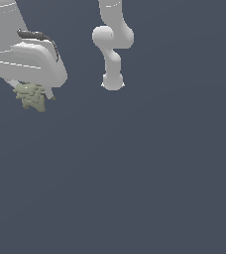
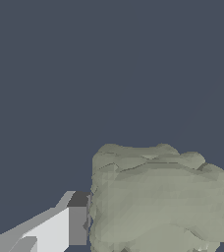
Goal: Pick up the object and move it to a goal position.
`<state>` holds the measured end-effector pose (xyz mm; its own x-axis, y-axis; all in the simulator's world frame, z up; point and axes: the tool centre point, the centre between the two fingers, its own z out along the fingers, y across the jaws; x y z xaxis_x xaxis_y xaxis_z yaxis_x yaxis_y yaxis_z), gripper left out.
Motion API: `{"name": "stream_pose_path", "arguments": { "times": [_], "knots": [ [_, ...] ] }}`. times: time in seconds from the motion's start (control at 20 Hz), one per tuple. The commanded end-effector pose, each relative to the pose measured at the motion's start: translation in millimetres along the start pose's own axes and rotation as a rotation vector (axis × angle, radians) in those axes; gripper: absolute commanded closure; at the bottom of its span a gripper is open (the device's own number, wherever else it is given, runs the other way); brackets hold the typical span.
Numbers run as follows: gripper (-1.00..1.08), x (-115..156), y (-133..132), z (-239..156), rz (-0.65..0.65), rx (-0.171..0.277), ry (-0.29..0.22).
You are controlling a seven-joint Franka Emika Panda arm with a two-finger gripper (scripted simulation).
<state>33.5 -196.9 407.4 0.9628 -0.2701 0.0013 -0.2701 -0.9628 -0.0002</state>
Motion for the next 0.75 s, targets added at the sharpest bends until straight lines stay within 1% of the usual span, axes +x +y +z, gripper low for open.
{"name": "stream_pose_path", "arguments": {
  "times": [0.0, 0.3, 0.7],
  "knots": [
    [1.08, 2, 8, -13, -0.001, 0.000, -0.001],
    [1.08, 5, 19, -31, -0.001, 0.000, -0.001],
    [1.08, 6, 23, -38, -0.001, 0.000, -0.001]
  ]
}}
